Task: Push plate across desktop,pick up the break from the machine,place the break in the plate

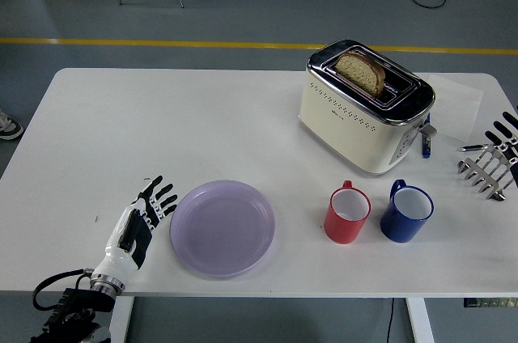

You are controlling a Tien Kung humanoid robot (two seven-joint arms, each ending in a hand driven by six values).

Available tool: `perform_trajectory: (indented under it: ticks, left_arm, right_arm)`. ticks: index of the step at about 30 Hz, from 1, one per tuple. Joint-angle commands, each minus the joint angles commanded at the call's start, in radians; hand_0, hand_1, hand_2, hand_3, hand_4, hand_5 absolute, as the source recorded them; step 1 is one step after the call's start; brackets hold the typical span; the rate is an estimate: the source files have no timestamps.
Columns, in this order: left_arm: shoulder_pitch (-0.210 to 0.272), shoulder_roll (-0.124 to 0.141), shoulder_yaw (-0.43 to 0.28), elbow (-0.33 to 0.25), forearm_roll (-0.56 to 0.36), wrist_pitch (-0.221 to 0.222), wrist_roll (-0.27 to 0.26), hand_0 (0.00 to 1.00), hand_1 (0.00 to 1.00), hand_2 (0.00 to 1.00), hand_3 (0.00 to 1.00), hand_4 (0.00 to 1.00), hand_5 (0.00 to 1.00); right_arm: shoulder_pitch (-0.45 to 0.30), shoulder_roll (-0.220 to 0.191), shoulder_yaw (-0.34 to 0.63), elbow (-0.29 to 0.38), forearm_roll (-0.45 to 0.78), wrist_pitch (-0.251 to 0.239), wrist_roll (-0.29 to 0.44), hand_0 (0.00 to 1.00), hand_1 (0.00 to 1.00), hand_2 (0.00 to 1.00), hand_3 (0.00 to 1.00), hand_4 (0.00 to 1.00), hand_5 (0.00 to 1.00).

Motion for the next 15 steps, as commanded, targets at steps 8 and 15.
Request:
perform_trajectory:
  ticks: [8,15]
  left_arm:
    - [-0.002,-0.006,0.049,0.011,-0.018,-0.003,0.001,0.811,0.837,0.909,0.966,0.513,0.998]
    - [-0.02,-0.014,0.073,0.018,-0.03,-0.005,0.0,0.808,0.837,0.907,0.966,0.51,0.998]
  right_arm:
    - [-0.02,0.006,0.012,0.0,0.0,0.0,0.001,0.69,0.632,0.649,0.685,0.481,0.584]
    - [-0.02,0.009,0.008,0.0,0.0,0.001,0.001,0.69,0.632,0.649,0.685,0.482,0.585]
